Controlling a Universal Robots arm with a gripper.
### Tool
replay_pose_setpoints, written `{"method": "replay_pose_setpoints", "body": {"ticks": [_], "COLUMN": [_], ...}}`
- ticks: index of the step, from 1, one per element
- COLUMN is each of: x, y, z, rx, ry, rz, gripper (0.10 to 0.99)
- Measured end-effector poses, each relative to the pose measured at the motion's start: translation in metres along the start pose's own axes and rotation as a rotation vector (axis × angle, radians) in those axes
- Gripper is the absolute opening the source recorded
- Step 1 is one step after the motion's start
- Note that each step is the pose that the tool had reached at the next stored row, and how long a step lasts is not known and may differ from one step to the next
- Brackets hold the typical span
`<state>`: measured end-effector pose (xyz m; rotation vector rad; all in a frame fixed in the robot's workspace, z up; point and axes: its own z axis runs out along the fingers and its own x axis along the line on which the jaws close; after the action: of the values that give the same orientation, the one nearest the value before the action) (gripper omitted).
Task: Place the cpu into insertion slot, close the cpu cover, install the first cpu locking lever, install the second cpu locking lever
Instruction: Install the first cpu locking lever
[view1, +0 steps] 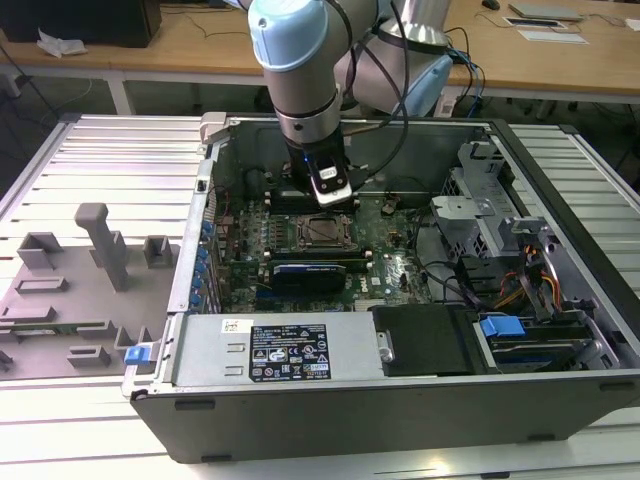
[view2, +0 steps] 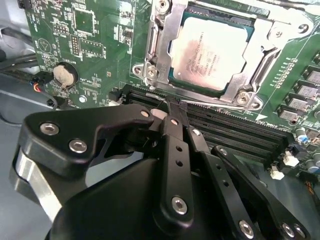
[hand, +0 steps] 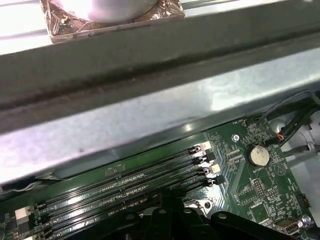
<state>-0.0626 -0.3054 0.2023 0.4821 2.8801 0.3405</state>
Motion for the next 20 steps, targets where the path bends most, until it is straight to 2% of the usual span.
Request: {"method": "replay_pose_setpoints", "body": {"ticks": [4,11,20], "x": [0.0017,0.0018,0.0027], "y": [0.0047,0.0045,0.0032], "z": [0.0010,0.0016,0.0068], "rx": [0.003,0.021,0.032], "ry": [-0.0010,-0.0075,-0.0146], "rz": [-0.001,-0.005,-0.008], "gripper": [0.106,0.106,0.106]}}
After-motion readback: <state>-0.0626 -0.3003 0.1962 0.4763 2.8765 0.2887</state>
